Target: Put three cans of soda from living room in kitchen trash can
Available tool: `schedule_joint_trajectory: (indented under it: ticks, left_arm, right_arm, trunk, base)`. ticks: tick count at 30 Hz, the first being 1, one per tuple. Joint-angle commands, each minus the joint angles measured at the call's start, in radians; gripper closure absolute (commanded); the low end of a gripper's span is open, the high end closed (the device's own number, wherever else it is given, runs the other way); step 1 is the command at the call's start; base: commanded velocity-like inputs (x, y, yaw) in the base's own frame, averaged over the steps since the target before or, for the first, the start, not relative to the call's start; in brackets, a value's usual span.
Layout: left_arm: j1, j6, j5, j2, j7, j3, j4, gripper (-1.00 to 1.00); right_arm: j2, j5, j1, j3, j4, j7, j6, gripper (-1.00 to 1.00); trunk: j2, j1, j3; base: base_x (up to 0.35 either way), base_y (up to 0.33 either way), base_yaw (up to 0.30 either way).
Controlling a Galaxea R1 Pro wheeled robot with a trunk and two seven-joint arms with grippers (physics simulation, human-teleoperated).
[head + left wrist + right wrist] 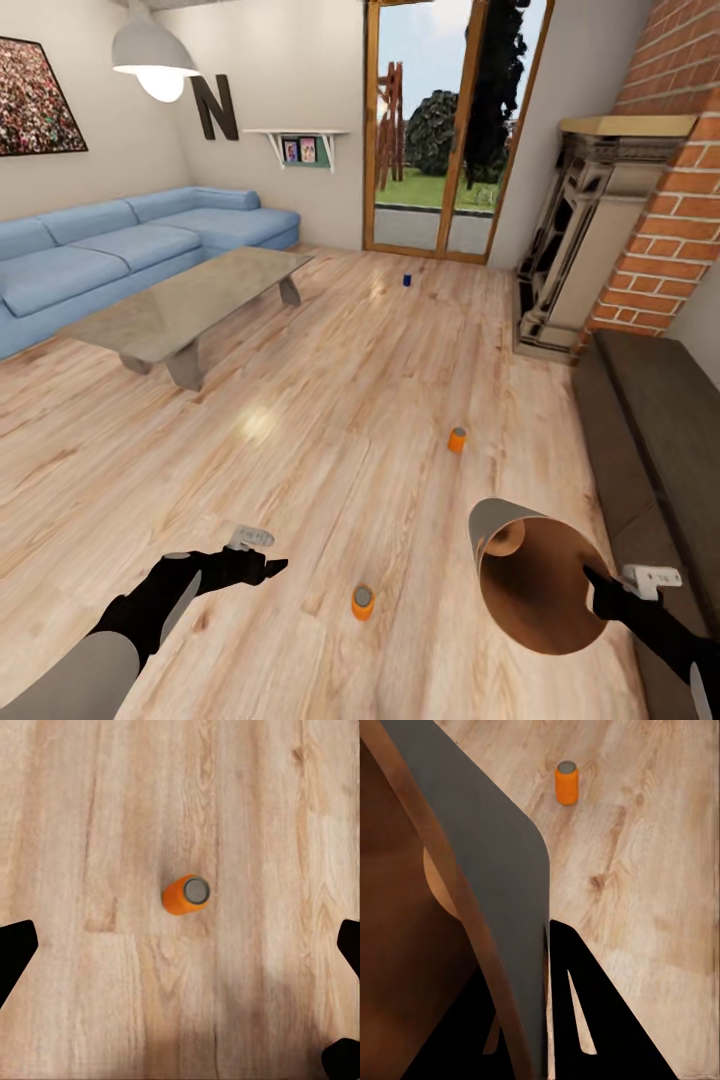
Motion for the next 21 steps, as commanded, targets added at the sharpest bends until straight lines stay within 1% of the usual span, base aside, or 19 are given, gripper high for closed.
schedule_joint_trajectory:
  ticks: [1, 4, 7, 10, 11, 13, 16, 19, 21]
  left_arm:
    - [0.000, 0.000, 0.000, 0.000, 0.000, 0.000, -0.001, -1.00]
    - [0.000, 0.000, 0.000, 0.000, 0.000, 0.000, -0.002, -1.00]
    - [-0.001, 0.004, -0.002, -0.001, 0.001, 0.000, -0.005, -1.00]
    - [-0.006, 0.010, -0.007, -0.012, 0.004, -0.001, -0.006, -1.00]
    - [-0.013, 0.012, -0.010, -0.024, 0.004, -0.003, -0.002, -1.00]
    - [-0.022, 0.012, -0.013, -0.031, 0.004, -0.004, 0.002, -1.00]
    - [-0.029, 0.014, -0.014, -0.037, 0.003, -0.005, 0.003, -1.00]
    - [-0.032, 0.021, -0.013, -0.038, 0.004, -0.006, 0.003, -1.00]
    - [-0.031, 0.021, -0.012, -0.038, 0.005, -0.007, -0.003, -1.00]
  right_arm:
    - [0.000, -0.012, 0.000, -0.001, -0.001, 0.008, 0.003, 1.00]
    - [-0.001, -0.013, 0.000, -0.005, -0.001, 0.008, 0.003, 1.00]
    - [-0.001, -0.013, -0.001, -0.006, -0.001, 0.003, 0.003, 1.00]
    - [-0.001, -0.013, -0.001, -0.007, -0.001, -0.002, 0.004, 1.00]
    - [-0.001, -0.012, -0.001, -0.007, -0.001, -0.005, 0.004, 1.00]
    - [-0.001, -0.012, -0.001, -0.008, -0.001, -0.006, 0.004, 1.00]
    - [-0.001, -0.012, -0.001, -0.007, -0.001, -0.006, 0.004, 1.00]
    - [0.001, -0.010, -0.001, -0.007, -0.001, -0.004, 0.003, 1.00]
    - [0.001, -0.009, 0.000, -0.006, -0.001, -0.004, 0.003, 1.00]
  trunk:
    - [0.000, 0.000, 0.001]
    - [0.000, 0.000, 0.004]
    - [0.000, 0.000, 0.008]
    - [0.000, 0.000, 0.011]
    - [0.000, 0.000, 0.012]
    - [0.000, 0.000, 0.014]
    - [0.000, 0.000, 0.017]
    - [0.000, 0.000, 0.018]
    - [0.000, 0.000, 0.018]
  base:
    - [-0.251, -0.213, -0.202]
    - [-0.197, -0.214, -0.202]
    - [-0.098, -0.189, -0.202]
    - [0.005, -0.077, -0.202]
    - [0.122, 0.079, -0.202]
    - [0.143, 0.136, -0.202]
    - [0.148, 0.220, -0.198]
    - [0.129, 0.245, -0.060]
    - [0.061, 0.111, -0.023]
